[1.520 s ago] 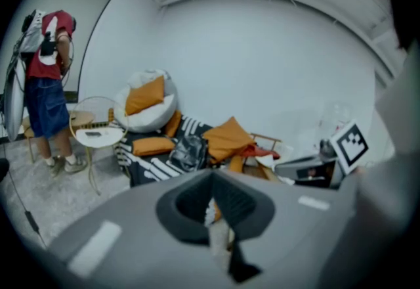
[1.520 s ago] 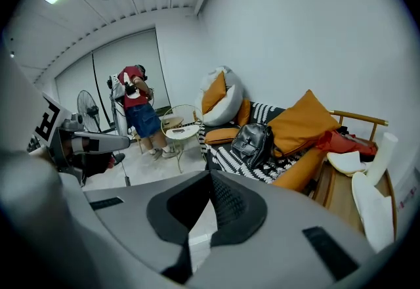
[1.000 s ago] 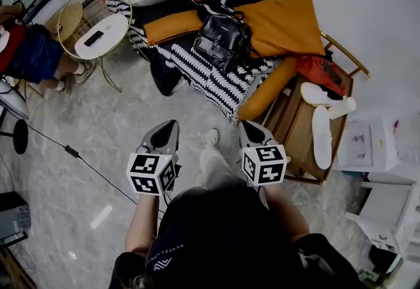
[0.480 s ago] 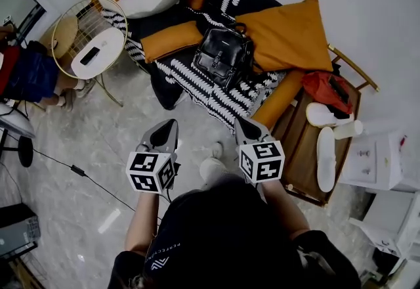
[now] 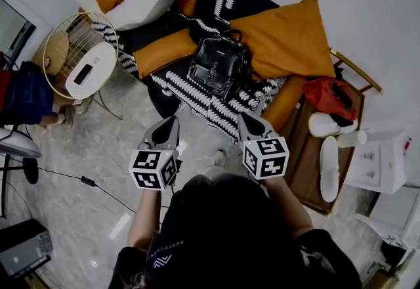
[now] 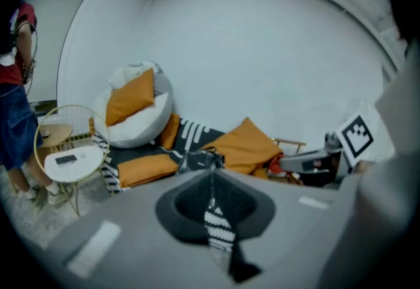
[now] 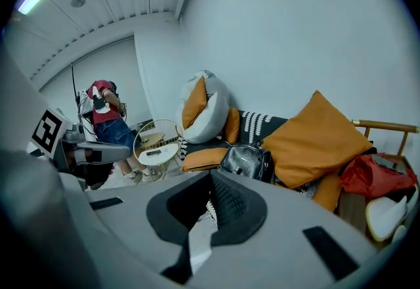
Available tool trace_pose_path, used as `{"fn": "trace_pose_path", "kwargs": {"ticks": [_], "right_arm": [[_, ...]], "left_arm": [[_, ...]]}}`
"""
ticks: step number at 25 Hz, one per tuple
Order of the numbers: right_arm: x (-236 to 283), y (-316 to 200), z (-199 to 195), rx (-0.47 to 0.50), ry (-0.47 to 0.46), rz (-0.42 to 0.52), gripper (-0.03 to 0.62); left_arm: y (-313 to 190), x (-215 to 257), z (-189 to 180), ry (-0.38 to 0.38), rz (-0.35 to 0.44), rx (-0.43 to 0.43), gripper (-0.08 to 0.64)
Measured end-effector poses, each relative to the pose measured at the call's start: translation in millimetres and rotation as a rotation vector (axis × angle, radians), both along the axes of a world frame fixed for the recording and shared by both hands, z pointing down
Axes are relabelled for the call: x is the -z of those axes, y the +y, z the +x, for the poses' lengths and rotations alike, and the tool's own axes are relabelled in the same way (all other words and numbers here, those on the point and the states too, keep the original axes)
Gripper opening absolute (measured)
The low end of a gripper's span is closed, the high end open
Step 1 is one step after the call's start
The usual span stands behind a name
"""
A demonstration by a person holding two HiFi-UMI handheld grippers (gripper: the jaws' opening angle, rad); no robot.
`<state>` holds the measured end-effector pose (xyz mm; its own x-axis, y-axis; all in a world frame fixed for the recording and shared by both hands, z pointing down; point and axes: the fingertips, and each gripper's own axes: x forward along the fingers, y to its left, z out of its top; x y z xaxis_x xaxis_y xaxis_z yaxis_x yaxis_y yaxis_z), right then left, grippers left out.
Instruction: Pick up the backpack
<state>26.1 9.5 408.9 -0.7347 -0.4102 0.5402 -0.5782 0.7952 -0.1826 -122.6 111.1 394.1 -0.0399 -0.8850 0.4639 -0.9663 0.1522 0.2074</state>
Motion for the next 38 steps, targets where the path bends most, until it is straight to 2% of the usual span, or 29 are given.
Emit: {"fn": "trace_pose_path", "kwargs": {"ticks": [7,9,18,30,38], "right_arm": [[-6,-26,1,-0.040,0.005,-0.012,-0.003],[-7,-31,1,-0.049,0.004,-0.016,0.029],[-16,-67,-10,-0.108,-0.007,-0.047,0.080],[-50,-157,-41,-0.300,0.025,-0.107,0.130],[-101,-196,-65,-0.341,0.113,-0.151,0.146]], "left_arm": [[-39,-9,-5,0.005,-0.016,-0.052,0.037],[-48,-10,-7,0.007,-0.021,-0.068,0.038],[-112,-26,-29,-0.006,-0.051,-0.158,0.110],[-215,-67,-85,0.000,-0.179,-0.322,0.158],[-262,-116,-127,0.015,-0.227,-0.339,0.160]]}}
